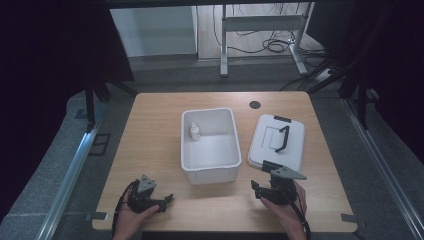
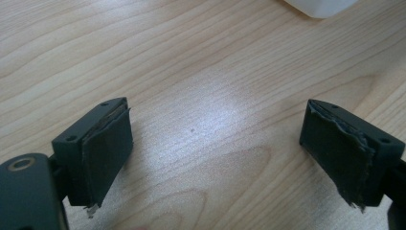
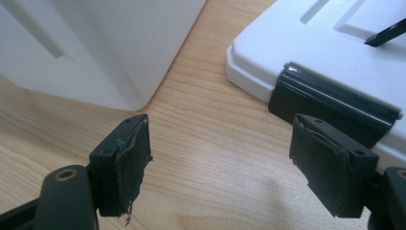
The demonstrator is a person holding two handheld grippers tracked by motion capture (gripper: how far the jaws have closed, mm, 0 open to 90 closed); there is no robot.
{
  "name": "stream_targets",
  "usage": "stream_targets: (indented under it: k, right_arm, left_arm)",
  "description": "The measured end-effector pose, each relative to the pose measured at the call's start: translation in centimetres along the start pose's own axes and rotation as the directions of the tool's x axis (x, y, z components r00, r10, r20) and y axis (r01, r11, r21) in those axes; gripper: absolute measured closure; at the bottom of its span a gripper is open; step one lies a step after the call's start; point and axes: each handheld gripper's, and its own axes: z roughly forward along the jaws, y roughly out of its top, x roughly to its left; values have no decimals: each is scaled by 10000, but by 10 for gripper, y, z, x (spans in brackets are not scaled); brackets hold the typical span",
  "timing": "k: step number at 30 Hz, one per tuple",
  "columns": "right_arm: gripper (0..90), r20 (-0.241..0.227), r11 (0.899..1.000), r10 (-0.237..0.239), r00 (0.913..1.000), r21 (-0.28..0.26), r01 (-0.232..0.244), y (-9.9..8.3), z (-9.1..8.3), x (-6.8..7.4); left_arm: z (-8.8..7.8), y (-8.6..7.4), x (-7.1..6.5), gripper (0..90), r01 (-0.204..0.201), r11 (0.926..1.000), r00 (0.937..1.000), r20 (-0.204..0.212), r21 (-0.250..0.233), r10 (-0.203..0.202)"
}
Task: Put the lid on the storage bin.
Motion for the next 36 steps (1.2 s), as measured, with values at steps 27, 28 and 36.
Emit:
stream_targets:
  k: [27,28,36]
  right_arm:
    - [337,-264,9864,1554,9875,580,-1537,32,-16,-26]
    - [337,-237,9853,1614,9866,604,-1598,34,-17,-29]
    - [337,-111,9701,2346,9720,673,-2333,58,-23,-49]
  left_arm:
    - [1,1,0,109,-8,10000,10000,-15,-1,8]
    - [1,1,0,109,-6,10000,10000,-14,-2,6]
    - [1,1,0,109,2,10000,10000,-12,-5,-2]
